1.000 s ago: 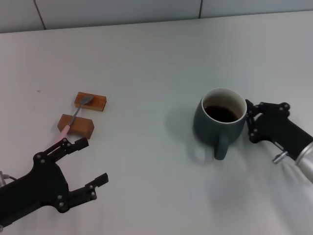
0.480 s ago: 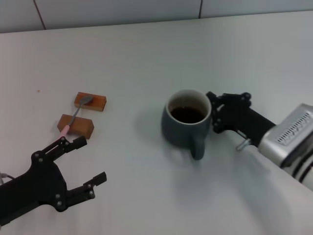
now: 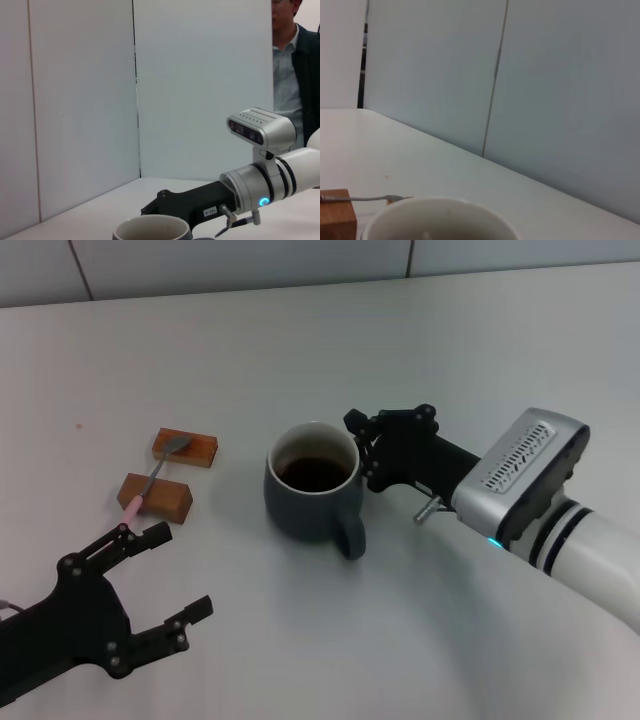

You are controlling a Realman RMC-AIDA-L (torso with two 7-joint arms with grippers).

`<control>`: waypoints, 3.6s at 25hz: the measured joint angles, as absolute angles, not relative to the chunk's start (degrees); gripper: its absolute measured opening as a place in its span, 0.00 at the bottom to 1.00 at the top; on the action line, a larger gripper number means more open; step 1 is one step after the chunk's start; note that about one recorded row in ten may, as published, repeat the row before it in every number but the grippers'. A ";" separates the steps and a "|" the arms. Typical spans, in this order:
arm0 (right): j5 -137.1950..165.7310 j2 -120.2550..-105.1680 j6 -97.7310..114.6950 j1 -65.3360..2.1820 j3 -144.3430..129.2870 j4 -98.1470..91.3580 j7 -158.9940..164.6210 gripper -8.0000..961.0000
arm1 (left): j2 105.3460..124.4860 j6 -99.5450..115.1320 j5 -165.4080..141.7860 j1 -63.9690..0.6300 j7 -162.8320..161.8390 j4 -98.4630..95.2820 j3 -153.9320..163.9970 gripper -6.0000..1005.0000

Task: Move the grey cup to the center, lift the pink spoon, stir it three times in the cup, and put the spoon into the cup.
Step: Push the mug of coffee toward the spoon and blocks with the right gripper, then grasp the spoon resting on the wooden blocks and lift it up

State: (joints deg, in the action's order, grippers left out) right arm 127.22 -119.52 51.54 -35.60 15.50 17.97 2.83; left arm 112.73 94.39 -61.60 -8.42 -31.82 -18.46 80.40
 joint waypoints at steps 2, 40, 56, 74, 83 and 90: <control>127.08 -119.48 52.98 -34.64 15.97 17.86 3.02 0.01 | 112.78 94.40 -61.62 -8.21 -31.71 -18.46 80.09 0.84; 137.86 -119.18 99.21 -13.21 -2.07 -20.47 33.63 0.32 | 114.57 94.44 -63.20 -8.44 -31.07 -18.54 79.07 0.84; 137.81 -119.00 99.85 -14.01 -2.20 -20.57 34.19 0.70 | 115.17 94.27 -62.72 -8.08 -31.43 -18.54 78.68 0.84; 137.72 -118.79 99.00 -17.50 -2.24 -20.68 34.43 0.70 | 118.62 105.79 -50.64 -5.99 -65.56 -7.77 55.58 0.84; 137.72 -118.84 97.50 -18.53 -2.90 -21.53 34.48 0.70 | 118.23 97.00 -50.50 -6.40 -80.22 -3.86 54.10 0.84; 137.73 -118.83 96.70 -18.93 -3.00 -21.53 34.54 0.70 | 118.09 92.46 -51.10 -5.72 -87.01 -3.72 54.32 0.84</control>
